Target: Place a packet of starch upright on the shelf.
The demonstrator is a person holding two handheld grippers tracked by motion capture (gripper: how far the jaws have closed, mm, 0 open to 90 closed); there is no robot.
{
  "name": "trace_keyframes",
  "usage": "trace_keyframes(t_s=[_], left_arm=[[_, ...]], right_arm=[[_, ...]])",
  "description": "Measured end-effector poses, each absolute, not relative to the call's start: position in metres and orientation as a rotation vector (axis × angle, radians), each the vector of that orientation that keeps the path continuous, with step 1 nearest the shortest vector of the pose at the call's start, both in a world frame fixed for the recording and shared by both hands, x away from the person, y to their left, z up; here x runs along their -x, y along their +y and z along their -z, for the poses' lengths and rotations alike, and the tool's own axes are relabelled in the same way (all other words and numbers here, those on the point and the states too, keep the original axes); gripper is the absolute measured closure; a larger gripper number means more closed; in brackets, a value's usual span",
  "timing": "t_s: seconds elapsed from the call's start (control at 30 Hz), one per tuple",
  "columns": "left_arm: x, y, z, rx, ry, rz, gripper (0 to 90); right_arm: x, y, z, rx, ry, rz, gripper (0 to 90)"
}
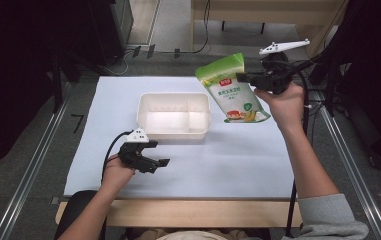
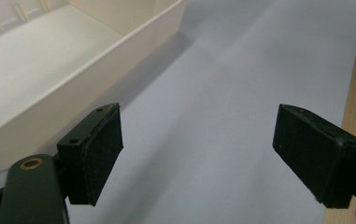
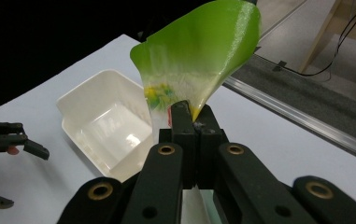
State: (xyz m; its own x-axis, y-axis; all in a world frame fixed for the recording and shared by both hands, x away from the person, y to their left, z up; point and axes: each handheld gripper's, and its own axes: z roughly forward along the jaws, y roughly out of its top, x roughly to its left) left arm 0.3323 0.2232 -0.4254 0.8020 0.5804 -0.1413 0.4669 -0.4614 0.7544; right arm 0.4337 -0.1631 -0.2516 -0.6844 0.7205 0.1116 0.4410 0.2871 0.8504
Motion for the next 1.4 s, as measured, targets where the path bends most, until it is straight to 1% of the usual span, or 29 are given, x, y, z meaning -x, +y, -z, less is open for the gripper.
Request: trace_keyframes(t_s=[0.43,0.67,0.87,1.07,1.4], left_arm=[[-0.332,0.223,0.425,-2.14,0.769,-0.165,16.7],[-0.332,0.223,0.425,-2.135,0.77,-0.167,16.7],[-0.332,0.223,0.425,-2.136,0.771,-0.165,16.7],[-0.332,0.224,0.425,-2.134,0.774,-0.17,16.7],[-0.332,0.224,0.424,-2.138,0.771,-0.168,16.7]], right_arm=[[-0.444,-0.136,0.225,-1.0,2.29,-1.341,90.0],[-0.454,-0.109,0.214,-0.975,2.312,-1.322,90.0],[-0.462,-0.093,0.215,-0.975,2.328,-1.323,90.0],[-0.471,-0.063,0.219,-0.955,2.365,-1.293,90.0],[-0.482,-0.024,0.224,-0.936,2.405,-1.27,90.0]])
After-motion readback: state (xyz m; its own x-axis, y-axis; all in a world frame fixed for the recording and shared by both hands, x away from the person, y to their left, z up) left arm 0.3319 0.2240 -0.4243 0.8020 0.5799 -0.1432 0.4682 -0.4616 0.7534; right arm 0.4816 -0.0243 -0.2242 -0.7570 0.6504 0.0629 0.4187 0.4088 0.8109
